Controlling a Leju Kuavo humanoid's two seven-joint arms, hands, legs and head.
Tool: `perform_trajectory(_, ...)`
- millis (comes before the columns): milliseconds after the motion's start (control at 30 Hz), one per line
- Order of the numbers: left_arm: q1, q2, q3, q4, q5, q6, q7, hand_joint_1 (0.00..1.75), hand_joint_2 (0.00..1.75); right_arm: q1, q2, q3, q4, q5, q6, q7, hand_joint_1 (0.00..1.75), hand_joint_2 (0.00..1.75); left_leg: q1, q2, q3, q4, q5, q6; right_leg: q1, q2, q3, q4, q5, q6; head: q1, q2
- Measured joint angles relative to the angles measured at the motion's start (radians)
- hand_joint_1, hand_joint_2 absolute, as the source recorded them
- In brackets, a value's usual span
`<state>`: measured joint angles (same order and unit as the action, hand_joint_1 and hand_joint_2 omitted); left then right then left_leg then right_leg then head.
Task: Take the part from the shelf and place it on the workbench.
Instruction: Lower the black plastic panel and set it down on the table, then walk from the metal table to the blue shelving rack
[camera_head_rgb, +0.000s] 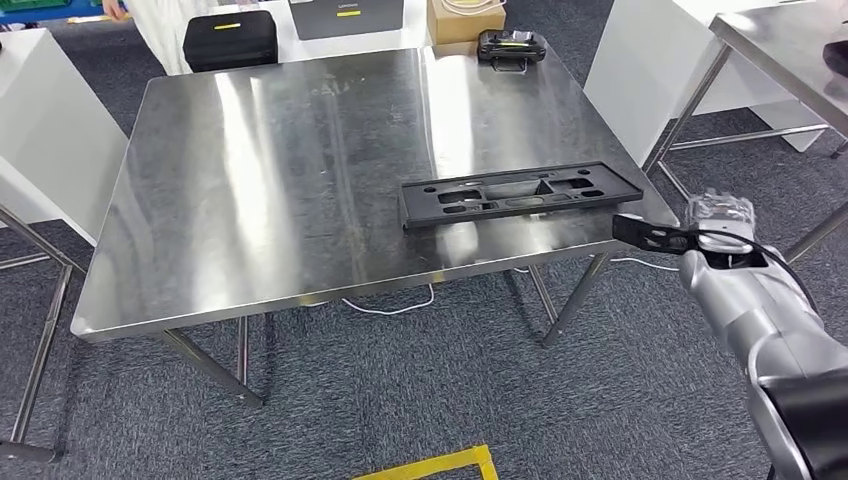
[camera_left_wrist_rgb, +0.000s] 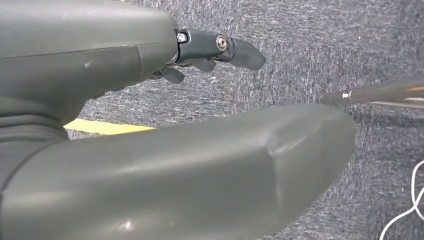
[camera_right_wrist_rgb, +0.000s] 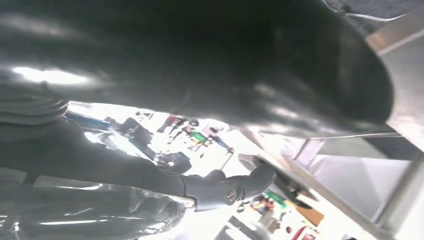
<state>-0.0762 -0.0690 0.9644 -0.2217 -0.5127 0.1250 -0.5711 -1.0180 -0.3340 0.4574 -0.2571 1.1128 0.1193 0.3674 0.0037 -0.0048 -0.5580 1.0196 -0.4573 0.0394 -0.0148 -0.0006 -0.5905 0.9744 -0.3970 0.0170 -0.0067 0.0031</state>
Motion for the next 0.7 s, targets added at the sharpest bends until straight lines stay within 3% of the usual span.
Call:
perform_trajectory(67,0.0,-0.002,0.001,0.0,-0.002,0.0,0.0,0.0,0.0,0.029,-0.007,-0.007,0.0,-0.001,-0.016,0.008,0.0,0.0,-0.003,0.002,-0.002,-0.01,0.009,0.012,0.002,-0.001,-0.004,-0.003,0.008,0.013,0.0,0.0)
perform_trajectory(133,-0.001,-0.006,0.001,0.0,-0.003,0.0,0.0,0.0,0.0,0.05,-0.015,-0.013,0.0,-0.001,-0.025,0.014,0.0,0.0,0.0,0.005,-0.003,-0.029,0.03,0.027,0.003,-0.001,-0.023,0.021,-0.009,0.019,0.001,0.0)
perform_trajectory(167,-0.002,-0.008,0.001,0.0,-0.004,0.0,0.0,0.0,0.0,0.059,-0.021,-0.015,0.0,-0.001,-0.032,0.021,0.0,0.0,0.001,0.007,-0.007,-0.037,0.04,0.033,0.004,0.0,-0.046,0.063,-0.034,0.016,0.001,0.0)
perform_trajectory(233,-0.003,-0.011,0.001,0.0,-0.007,0.0,0.001,0.0,0.0,0.084,-0.031,-0.021,0.0,-0.001,-0.053,0.041,0.0,0.0,0.001,0.008,-0.021,-0.04,0.052,0.038,0.001,0.0,-0.106,0.2,-0.102,0.011,0.002,0.0)
perform_trajectory(300,-0.002,-0.015,0.002,0.0,-0.012,0.0,0.003,0.0,0.0,0.123,-0.037,-0.027,0.0,0.0,-0.085,0.064,0.0,0.0,0.001,0.007,-0.034,-0.04,0.061,0.036,-0.003,0.0,-0.137,0.293,-0.138,0.02,0.002,0.0)
perform_trajectory(333,-0.002,-0.017,0.002,0.0,-0.013,0.0,0.004,0.0,0.0,0.143,-0.038,-0.031,0.0,0.001,-0.103,0.074,0.0,0.0,0.001,0.006,-0.04,-0.039,0.066,0.033,-0.005,0.0,-0.123,0.281,-0.134,0.029,0.002,0.0)
perform_trajectory(400,-0.003,-0.021,0.001,0.0,-0.017,0.001,0.006,0.0,0.0,0.174,-0.041,-0.038,0.0,0.001,-0.142,0.093,0.0,0.0,0.001,0.006,-0.052,-0.032,0.071,0.026,-0.013,-0.003,-0.036,0.143,-0.098,0.048,0.002,0.0)
perform_trajectory(433,-0.003,-0.022,0.001,0.0,-0.018,0.001,0.006,0.0,0.0,0.185,-0.042,-0.041,0.0,0.002,-0.162,0.101,0.0,0.0,-0.001,0.006,-0.058,-0.027,0.073,0.021,-0.014,-0.003,0.006,0.072,-0.08,0.052,0.002,0.0)
perform_trajectory(500,-0.004,-0.023,0.001,0.0,-0.022,0.001,0.006,0.0,0.0,0.211,-0.044,-0.048,0.0,0.005,-0.202,0.116,0.0,0.0,-0.004,0.007,-0.068,-0.017,0.075,0.012,-0.011,-0.003,0.044,0.001,-0.06,0.043,0.0,0.0)
perform_trajectory(600,-0.004,-0.024,0.002,0.0,-0.023,0.001,0.005,0.0,0.0,0.257,-0.043,-0.058,0.0,0.008,-0.248,0.129,0.0,0.0,-0.001,0.006,-0.079,-0.008,0.076,-0.001,-0.011,-0.001,0.035,0.005,-0.05,0.021,-0.001,0.0)
perform_trajectory(633,-0.003,-0.024,0.002,0.0,-0.024,0.001,0.006,0.0,0.0,0.268,-0.041,-0.06,0.0,0.009,-0.255,0.132,0.0,0.0,0.002,0.006,-0.087,0.007,0.061,-0.006,-0.013,-0.001,0.032,0.006,-0.045,0.014,-0.001,0.0)
perform_trajectory(700,-0.003,-0.024,0.002,0.0,-0.025,0.001,0.006,0.0,0.0,0.289,-0.038,-0.064,0.0,0.009,-0.265,0.139,0.0,0.0,0.006,0.006,-0.12,0.092,-0.006,-0.017,-0.016,-0.001,0.023,0.006,-0.036,0.0,-0.002,0.0)
